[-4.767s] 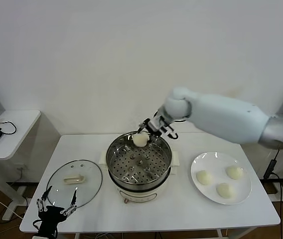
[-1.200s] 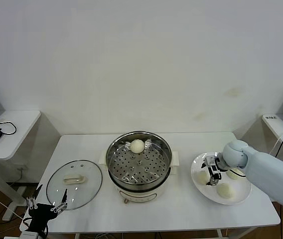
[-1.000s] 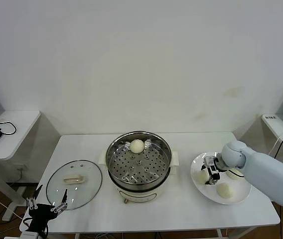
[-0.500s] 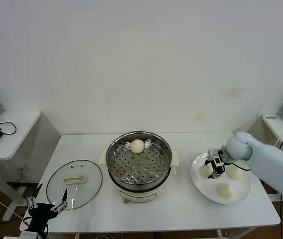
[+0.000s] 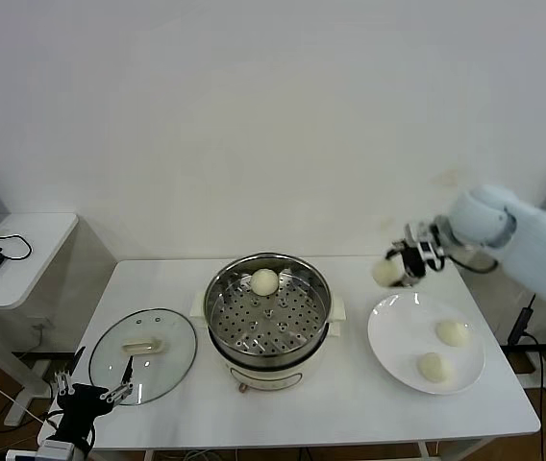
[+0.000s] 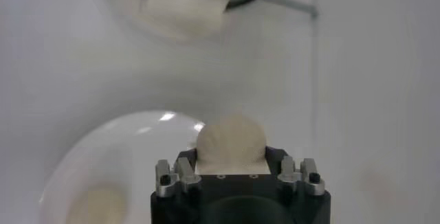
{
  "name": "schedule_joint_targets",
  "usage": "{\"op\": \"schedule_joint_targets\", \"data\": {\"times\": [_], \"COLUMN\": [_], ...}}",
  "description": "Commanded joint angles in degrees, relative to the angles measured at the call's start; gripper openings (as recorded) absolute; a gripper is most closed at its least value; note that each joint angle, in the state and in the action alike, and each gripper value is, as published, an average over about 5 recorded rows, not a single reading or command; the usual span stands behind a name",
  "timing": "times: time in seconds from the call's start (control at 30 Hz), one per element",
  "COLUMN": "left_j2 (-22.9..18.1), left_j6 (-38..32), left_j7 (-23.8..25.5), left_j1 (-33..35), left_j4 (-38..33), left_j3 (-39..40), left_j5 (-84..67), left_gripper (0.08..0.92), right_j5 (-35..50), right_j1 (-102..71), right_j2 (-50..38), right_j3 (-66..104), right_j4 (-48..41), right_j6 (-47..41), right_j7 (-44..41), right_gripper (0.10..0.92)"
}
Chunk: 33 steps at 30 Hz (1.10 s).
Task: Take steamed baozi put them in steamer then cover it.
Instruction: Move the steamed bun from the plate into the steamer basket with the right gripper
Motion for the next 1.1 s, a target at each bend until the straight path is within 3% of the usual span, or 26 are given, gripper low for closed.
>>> {"op": "schedule_joint_targets", "data": {"times": [0.03,0.5,1.1], "left_j2": [0.0,-0.6,-1.6], "left_j6": [0.0,0.0,-0.3], "left_j7": [0.0,0.1,0.0], "left_j1": [-0.5,0.2,0.5], "left_j4": [0.5,-0.4,-0.9], "left_j3": [-0.2,-2.8,-3.3], "left_j5": [0.0,-0.2,-0.3], "left_gripper": [0.823,0.823,0.823], "right_j5": [14.7,21.1,16.9], "right_j1": [12.2,0.3,-4.4], "right_j2": [11.6,29.6,37.7], "right_j3": [-7.3,-8.3,-10.3], "right_j4": [3.7,-3.5,-11.9], "right_j6": [-7.6,-16.8,-16.4], "right_j7": [4.9,12.9,13.2], "right_gripper": [0.633,0.636,0.636]}}
